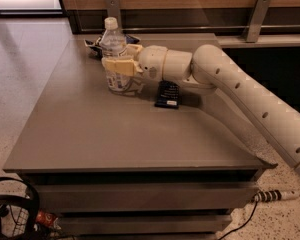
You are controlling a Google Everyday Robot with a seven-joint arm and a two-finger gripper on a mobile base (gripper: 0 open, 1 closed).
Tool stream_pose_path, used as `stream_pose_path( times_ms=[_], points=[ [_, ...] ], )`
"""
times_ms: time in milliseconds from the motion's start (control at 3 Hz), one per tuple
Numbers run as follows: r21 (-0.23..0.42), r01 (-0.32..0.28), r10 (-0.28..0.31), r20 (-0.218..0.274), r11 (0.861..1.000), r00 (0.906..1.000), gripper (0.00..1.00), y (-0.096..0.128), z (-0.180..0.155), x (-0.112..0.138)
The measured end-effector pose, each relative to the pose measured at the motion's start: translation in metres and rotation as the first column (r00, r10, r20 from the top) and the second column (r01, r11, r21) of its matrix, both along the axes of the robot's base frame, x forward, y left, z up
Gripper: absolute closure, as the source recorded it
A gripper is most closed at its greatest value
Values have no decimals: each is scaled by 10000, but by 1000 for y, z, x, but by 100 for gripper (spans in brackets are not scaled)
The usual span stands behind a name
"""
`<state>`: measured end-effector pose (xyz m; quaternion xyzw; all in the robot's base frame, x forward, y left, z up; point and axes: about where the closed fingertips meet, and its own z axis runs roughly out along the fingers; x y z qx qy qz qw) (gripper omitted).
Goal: Place blue plastic bottle upright
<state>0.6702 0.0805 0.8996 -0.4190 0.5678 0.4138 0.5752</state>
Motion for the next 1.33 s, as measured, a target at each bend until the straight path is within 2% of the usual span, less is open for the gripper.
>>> stream_pose_path(
  times_ms=[1000,1333],
  points=[
    [0,-5,5,0,10000,10000,15,0,2,0],
    [3,-51,51,4,10000,10000,0,3,2,-1]
  ],
)
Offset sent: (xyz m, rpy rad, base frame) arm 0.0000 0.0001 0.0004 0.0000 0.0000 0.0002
